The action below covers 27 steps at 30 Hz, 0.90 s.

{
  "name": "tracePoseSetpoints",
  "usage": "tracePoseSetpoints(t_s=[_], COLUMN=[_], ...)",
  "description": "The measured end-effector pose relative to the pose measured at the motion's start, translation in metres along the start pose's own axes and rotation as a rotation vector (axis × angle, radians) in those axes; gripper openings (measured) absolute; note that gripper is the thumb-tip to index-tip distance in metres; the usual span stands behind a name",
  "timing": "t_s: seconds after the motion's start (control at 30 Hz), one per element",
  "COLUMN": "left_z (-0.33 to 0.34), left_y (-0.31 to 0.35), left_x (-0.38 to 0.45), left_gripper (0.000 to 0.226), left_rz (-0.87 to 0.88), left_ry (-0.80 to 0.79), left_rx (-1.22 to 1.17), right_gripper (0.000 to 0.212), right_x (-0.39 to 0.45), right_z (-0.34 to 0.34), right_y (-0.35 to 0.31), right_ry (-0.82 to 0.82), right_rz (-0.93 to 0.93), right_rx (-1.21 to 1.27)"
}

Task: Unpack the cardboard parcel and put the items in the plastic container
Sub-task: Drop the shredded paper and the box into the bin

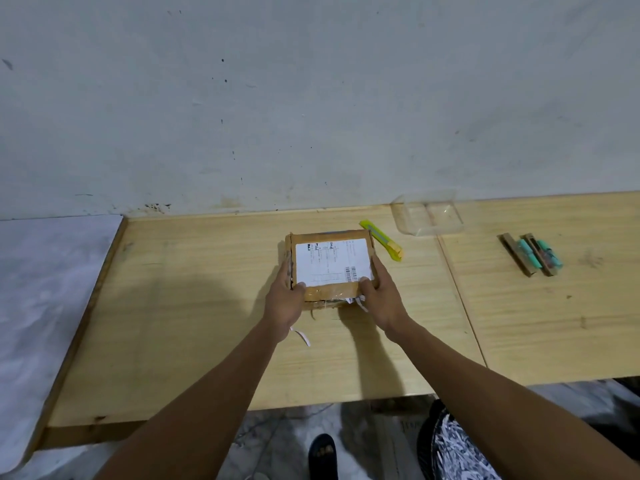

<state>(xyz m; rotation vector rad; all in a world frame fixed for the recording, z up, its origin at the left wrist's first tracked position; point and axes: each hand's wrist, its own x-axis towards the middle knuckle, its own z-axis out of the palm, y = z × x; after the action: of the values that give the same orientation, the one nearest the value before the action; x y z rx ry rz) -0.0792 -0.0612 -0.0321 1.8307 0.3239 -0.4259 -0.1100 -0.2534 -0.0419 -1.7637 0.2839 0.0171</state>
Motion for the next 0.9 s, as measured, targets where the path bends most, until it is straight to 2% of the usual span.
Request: tracePoseSetpoints(t_s=[0.23, 0.47, 0.7, 0.9], left_z=[0.043, 0.141, 0.267, 0.342], left_y=[0.022, 0.046, 0.058, 0.024], left_x=[-0.033, -0.088, -0.170, -0.234], left_gripper=[0.066, 0.068, 0.070, 0.073], left_rz=[0.068, 0.130, 0.191, 0.194], left_ry=[-0.019, -0.110, -0.307, -0.470], left_rx=[-0.004, 0.021, 0.118, 0.204], right_gripper=[0.055, 0.059, 0.063, 0.060], right_x=[-0.037, -0.100, -0.192, -0.277], right_z=[-0.046, -0.136, -0.246, -0.301], right_y=[0.007, 0.032, 0.077, 0.113], right_ry=[0.117, 0.349, 0.593, 0.717], right_rz=[-0.025, 0.040, 0.121, 0.196], right_rx=[-0.003, -0.092, -0.047, -0.013])
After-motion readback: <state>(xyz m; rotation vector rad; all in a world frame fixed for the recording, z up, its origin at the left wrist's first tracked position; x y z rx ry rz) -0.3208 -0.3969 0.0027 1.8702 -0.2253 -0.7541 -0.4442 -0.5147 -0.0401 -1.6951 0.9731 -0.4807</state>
